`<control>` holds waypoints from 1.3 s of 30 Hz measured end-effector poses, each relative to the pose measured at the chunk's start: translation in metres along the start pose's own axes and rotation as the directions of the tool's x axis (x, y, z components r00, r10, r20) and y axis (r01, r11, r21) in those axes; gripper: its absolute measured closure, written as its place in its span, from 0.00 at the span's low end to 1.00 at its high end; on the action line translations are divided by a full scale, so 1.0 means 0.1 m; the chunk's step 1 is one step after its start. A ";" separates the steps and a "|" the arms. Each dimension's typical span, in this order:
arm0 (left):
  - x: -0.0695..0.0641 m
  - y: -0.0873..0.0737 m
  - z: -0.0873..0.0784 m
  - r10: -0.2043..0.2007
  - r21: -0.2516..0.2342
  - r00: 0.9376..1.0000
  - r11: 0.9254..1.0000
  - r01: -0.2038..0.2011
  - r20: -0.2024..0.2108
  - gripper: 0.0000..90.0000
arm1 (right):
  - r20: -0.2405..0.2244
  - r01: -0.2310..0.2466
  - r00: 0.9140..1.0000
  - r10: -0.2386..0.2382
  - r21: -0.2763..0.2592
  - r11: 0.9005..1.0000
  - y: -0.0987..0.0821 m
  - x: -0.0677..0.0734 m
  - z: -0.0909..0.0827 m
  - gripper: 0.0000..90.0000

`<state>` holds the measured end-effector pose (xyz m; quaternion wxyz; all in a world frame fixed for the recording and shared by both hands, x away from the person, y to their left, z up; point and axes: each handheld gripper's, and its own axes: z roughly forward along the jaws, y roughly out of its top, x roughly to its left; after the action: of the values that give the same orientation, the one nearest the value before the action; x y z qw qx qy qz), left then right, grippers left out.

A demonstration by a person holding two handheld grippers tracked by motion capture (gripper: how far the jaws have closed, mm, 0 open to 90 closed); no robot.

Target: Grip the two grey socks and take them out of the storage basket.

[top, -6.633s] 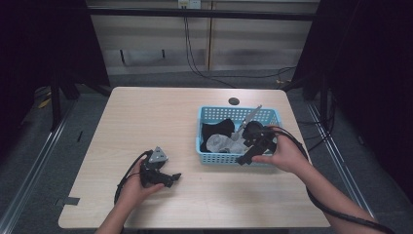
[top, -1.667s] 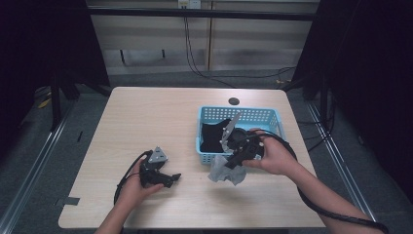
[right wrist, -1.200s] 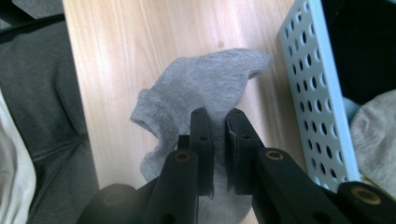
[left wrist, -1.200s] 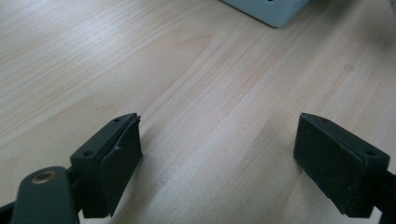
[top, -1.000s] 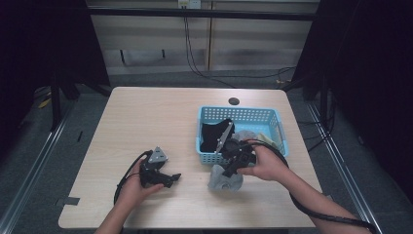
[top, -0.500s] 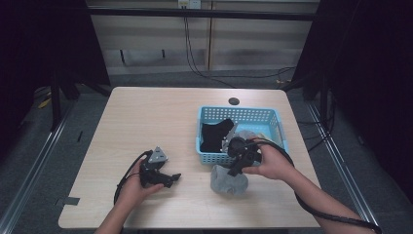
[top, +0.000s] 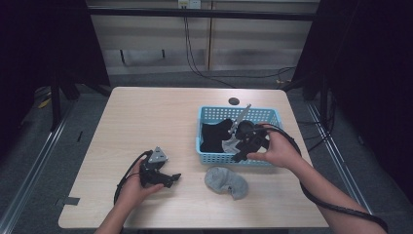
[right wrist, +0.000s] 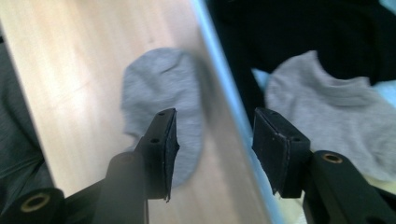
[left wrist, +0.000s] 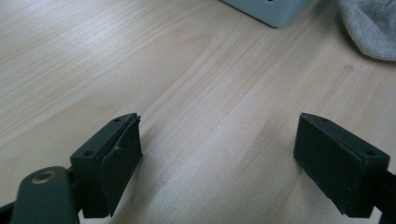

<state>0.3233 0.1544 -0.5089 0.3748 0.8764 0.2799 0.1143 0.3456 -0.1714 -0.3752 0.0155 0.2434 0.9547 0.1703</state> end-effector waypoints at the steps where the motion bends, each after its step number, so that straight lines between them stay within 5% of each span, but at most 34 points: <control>1: 0.00 0.00 0.00 -0.001 0.001 1.000 1.000 0.001 0.000 0.16 | 0.010 -0.010 1.000 0.010 -0.003 1.000 0.00 -0.05 0.00 0.54; 9: 0.00 0.00 0.00 -0.002 0.000 1.000 1.000 0.002 0.000 0.16 | 0.074 -0.109 0.991 0.111 -0.025 0.994 -0.01 -0.41 0.07 0.49; 11: 0.00 0.00 0.00 -0.002 0.000 1.000 1.000 0.002 -0.001 0.16 | 0.098 -0.168 0.980 0.171 -0.034 0.985 -0.04 -0.57 0.12 0.47; 15: 0.00 0.00 0.00 -0.002 0.000 1.000 1.000 0.002 0.000 0.16 | 0.120 -0.201 0.972 0.204 -0.036 0.979 -0.06 -0.71 0.22 0.46; 26: 0.00 0.00 0.00 -0.002 0.000 1.000 1.000 0.002 0.011 0.16 | 0.126 -0.267 0.956 0.265 -0.001 0.964 -0.10 -0.87 0.65 0.50; 32: -0.01 -0.01 0.00 -0.007 -0.004 1.000 1.000 0.007 0.013 0.16 | 0.125 -0.273 0.955 0.268 0.022 0.962 -0.14 -0.90 0.74 0.54; 39: -0.01 -0.01 0.00 -0.005 0.000 1.000 1.000 0.005 0.014 0.16 | 0.121 -0.237 0.966 0.228 0.060 0.970 -0.16 -0.90 0.83 0.62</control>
<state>0.3224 0.1543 -0.5093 0.3771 0.8765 0.2793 0.1075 0.4265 -0.2006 -0.4636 0.0404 0.3634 0.9228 0.1213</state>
